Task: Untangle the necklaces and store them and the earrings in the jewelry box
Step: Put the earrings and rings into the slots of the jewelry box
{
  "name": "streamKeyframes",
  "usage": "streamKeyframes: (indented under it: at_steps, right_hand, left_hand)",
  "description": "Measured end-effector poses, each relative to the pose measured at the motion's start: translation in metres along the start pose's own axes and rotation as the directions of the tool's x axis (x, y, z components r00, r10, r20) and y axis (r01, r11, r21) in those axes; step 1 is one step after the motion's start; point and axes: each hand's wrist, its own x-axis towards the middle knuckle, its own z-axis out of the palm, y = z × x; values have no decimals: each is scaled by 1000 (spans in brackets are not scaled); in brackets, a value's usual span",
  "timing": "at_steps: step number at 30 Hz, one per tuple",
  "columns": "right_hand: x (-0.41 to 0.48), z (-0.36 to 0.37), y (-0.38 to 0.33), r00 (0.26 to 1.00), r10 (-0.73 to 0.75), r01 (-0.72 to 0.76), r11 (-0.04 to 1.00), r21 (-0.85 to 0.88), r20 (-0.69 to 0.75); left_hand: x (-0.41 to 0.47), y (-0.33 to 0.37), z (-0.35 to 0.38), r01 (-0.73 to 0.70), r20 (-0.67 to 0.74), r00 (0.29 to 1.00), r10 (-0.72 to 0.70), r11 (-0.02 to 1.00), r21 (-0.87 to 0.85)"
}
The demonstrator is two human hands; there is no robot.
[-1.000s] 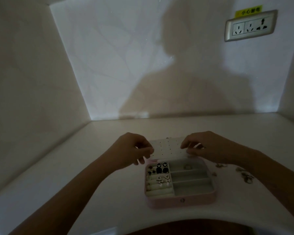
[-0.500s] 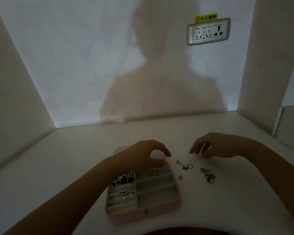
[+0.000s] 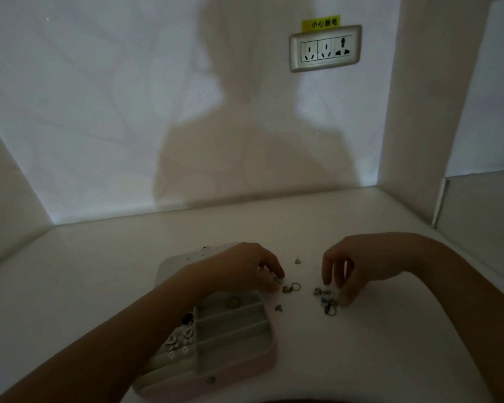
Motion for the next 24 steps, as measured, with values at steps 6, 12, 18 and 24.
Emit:
streamKeyframes:
  at_steps: [6,12,18,24]
  right_hand:
    - [4,5,-7,999,-47,47,997,-60,6]
    - [7,5,-4,996,-82,84,995,-60,34]
    - [9,3,5,999,-36,36,999,7,-31]
    - [12,6,6,992,-48,61,991,119,-114]
  left_hand:
    - [3,-2,-1,-24,-9,1000,24,1000,7]
    - [11,-5,-3,-46,-7,999,46,999,13]
    - [16,-8,-5,-35,-12,999,35,999,-27]
    - [22,-8,-2,-61,-21,998,59,994,-96]
